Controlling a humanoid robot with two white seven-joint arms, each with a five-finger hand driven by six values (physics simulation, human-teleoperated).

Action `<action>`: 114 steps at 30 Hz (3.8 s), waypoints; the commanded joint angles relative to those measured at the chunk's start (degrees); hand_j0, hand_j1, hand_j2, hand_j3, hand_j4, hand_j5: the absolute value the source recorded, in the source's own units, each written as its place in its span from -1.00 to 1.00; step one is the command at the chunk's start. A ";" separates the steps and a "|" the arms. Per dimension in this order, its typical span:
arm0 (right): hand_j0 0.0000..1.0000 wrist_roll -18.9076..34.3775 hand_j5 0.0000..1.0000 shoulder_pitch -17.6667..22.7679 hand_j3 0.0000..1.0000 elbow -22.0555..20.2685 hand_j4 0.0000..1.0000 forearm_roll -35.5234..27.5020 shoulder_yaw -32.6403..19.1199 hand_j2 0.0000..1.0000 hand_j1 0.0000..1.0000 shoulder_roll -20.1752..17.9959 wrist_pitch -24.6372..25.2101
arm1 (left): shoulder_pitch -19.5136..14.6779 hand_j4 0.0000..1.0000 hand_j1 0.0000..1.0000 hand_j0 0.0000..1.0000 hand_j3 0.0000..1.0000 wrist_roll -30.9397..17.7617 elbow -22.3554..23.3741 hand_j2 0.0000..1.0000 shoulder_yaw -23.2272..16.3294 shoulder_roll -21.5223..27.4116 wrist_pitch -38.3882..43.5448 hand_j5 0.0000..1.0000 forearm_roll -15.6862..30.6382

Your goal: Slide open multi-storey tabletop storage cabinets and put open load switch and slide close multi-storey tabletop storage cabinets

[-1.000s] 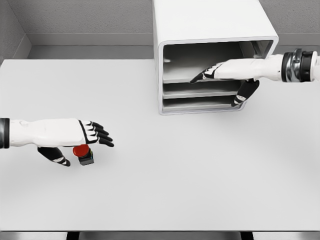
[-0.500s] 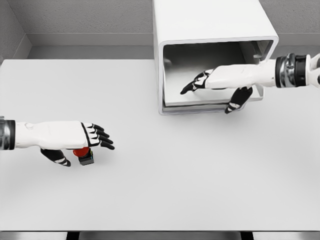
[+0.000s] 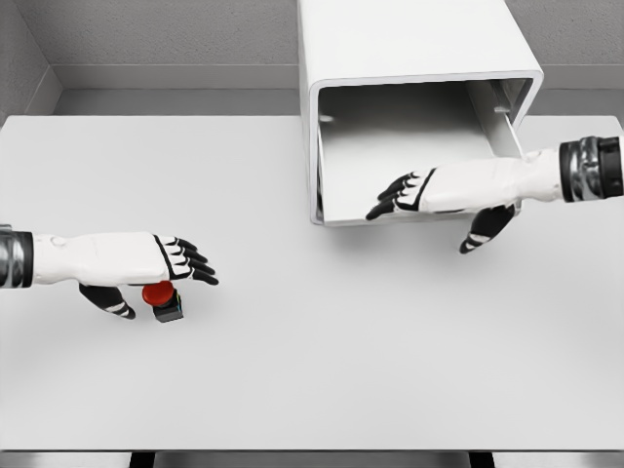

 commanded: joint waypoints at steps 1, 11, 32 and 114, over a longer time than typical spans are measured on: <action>1.00 0.13 1.00 -0.09 1.00 -0.76 1.00 0.11 0.20 1.00 1.00 -1.20 -1.14 | 0.09 1.00 1.00 1.00 1.00 0.02 0.23 1.00 0.00 -0.01 0.14 1.00 0.30; 1.00 0.13 1.00 -0.53 1.00 -2.35 1.00 -0.07 -0.07 1.00 1.00 -1.82 -4.86 | 0.44 1.00 1.00 1.00 1.00 0.02 0.93 1.00 -0.09 -0.45 0.14 1.00 -0.75; 1.00 0.13 1.00 -0.44 1.00 -3.93 1.00 -0.77 0.46 1.00 1.00 -6.21 -4.86 | 1.05 -0.20 -0.20 -0.20 -0.20 0.02 1.28 -0.20 -0.88 -0.80 0.14 -0.20 -0.84; 1.00 -2.52 1.00 0.62 1.00 -5.25 1.00 -6.75 0.90 1.00 1.00 -11.31 -4.86 | -25.22 -0.13 -0.13 -0.13 -0.13 0.02 -0.91 -0.13 0.35 -20.13 0.14 -0.13 8.74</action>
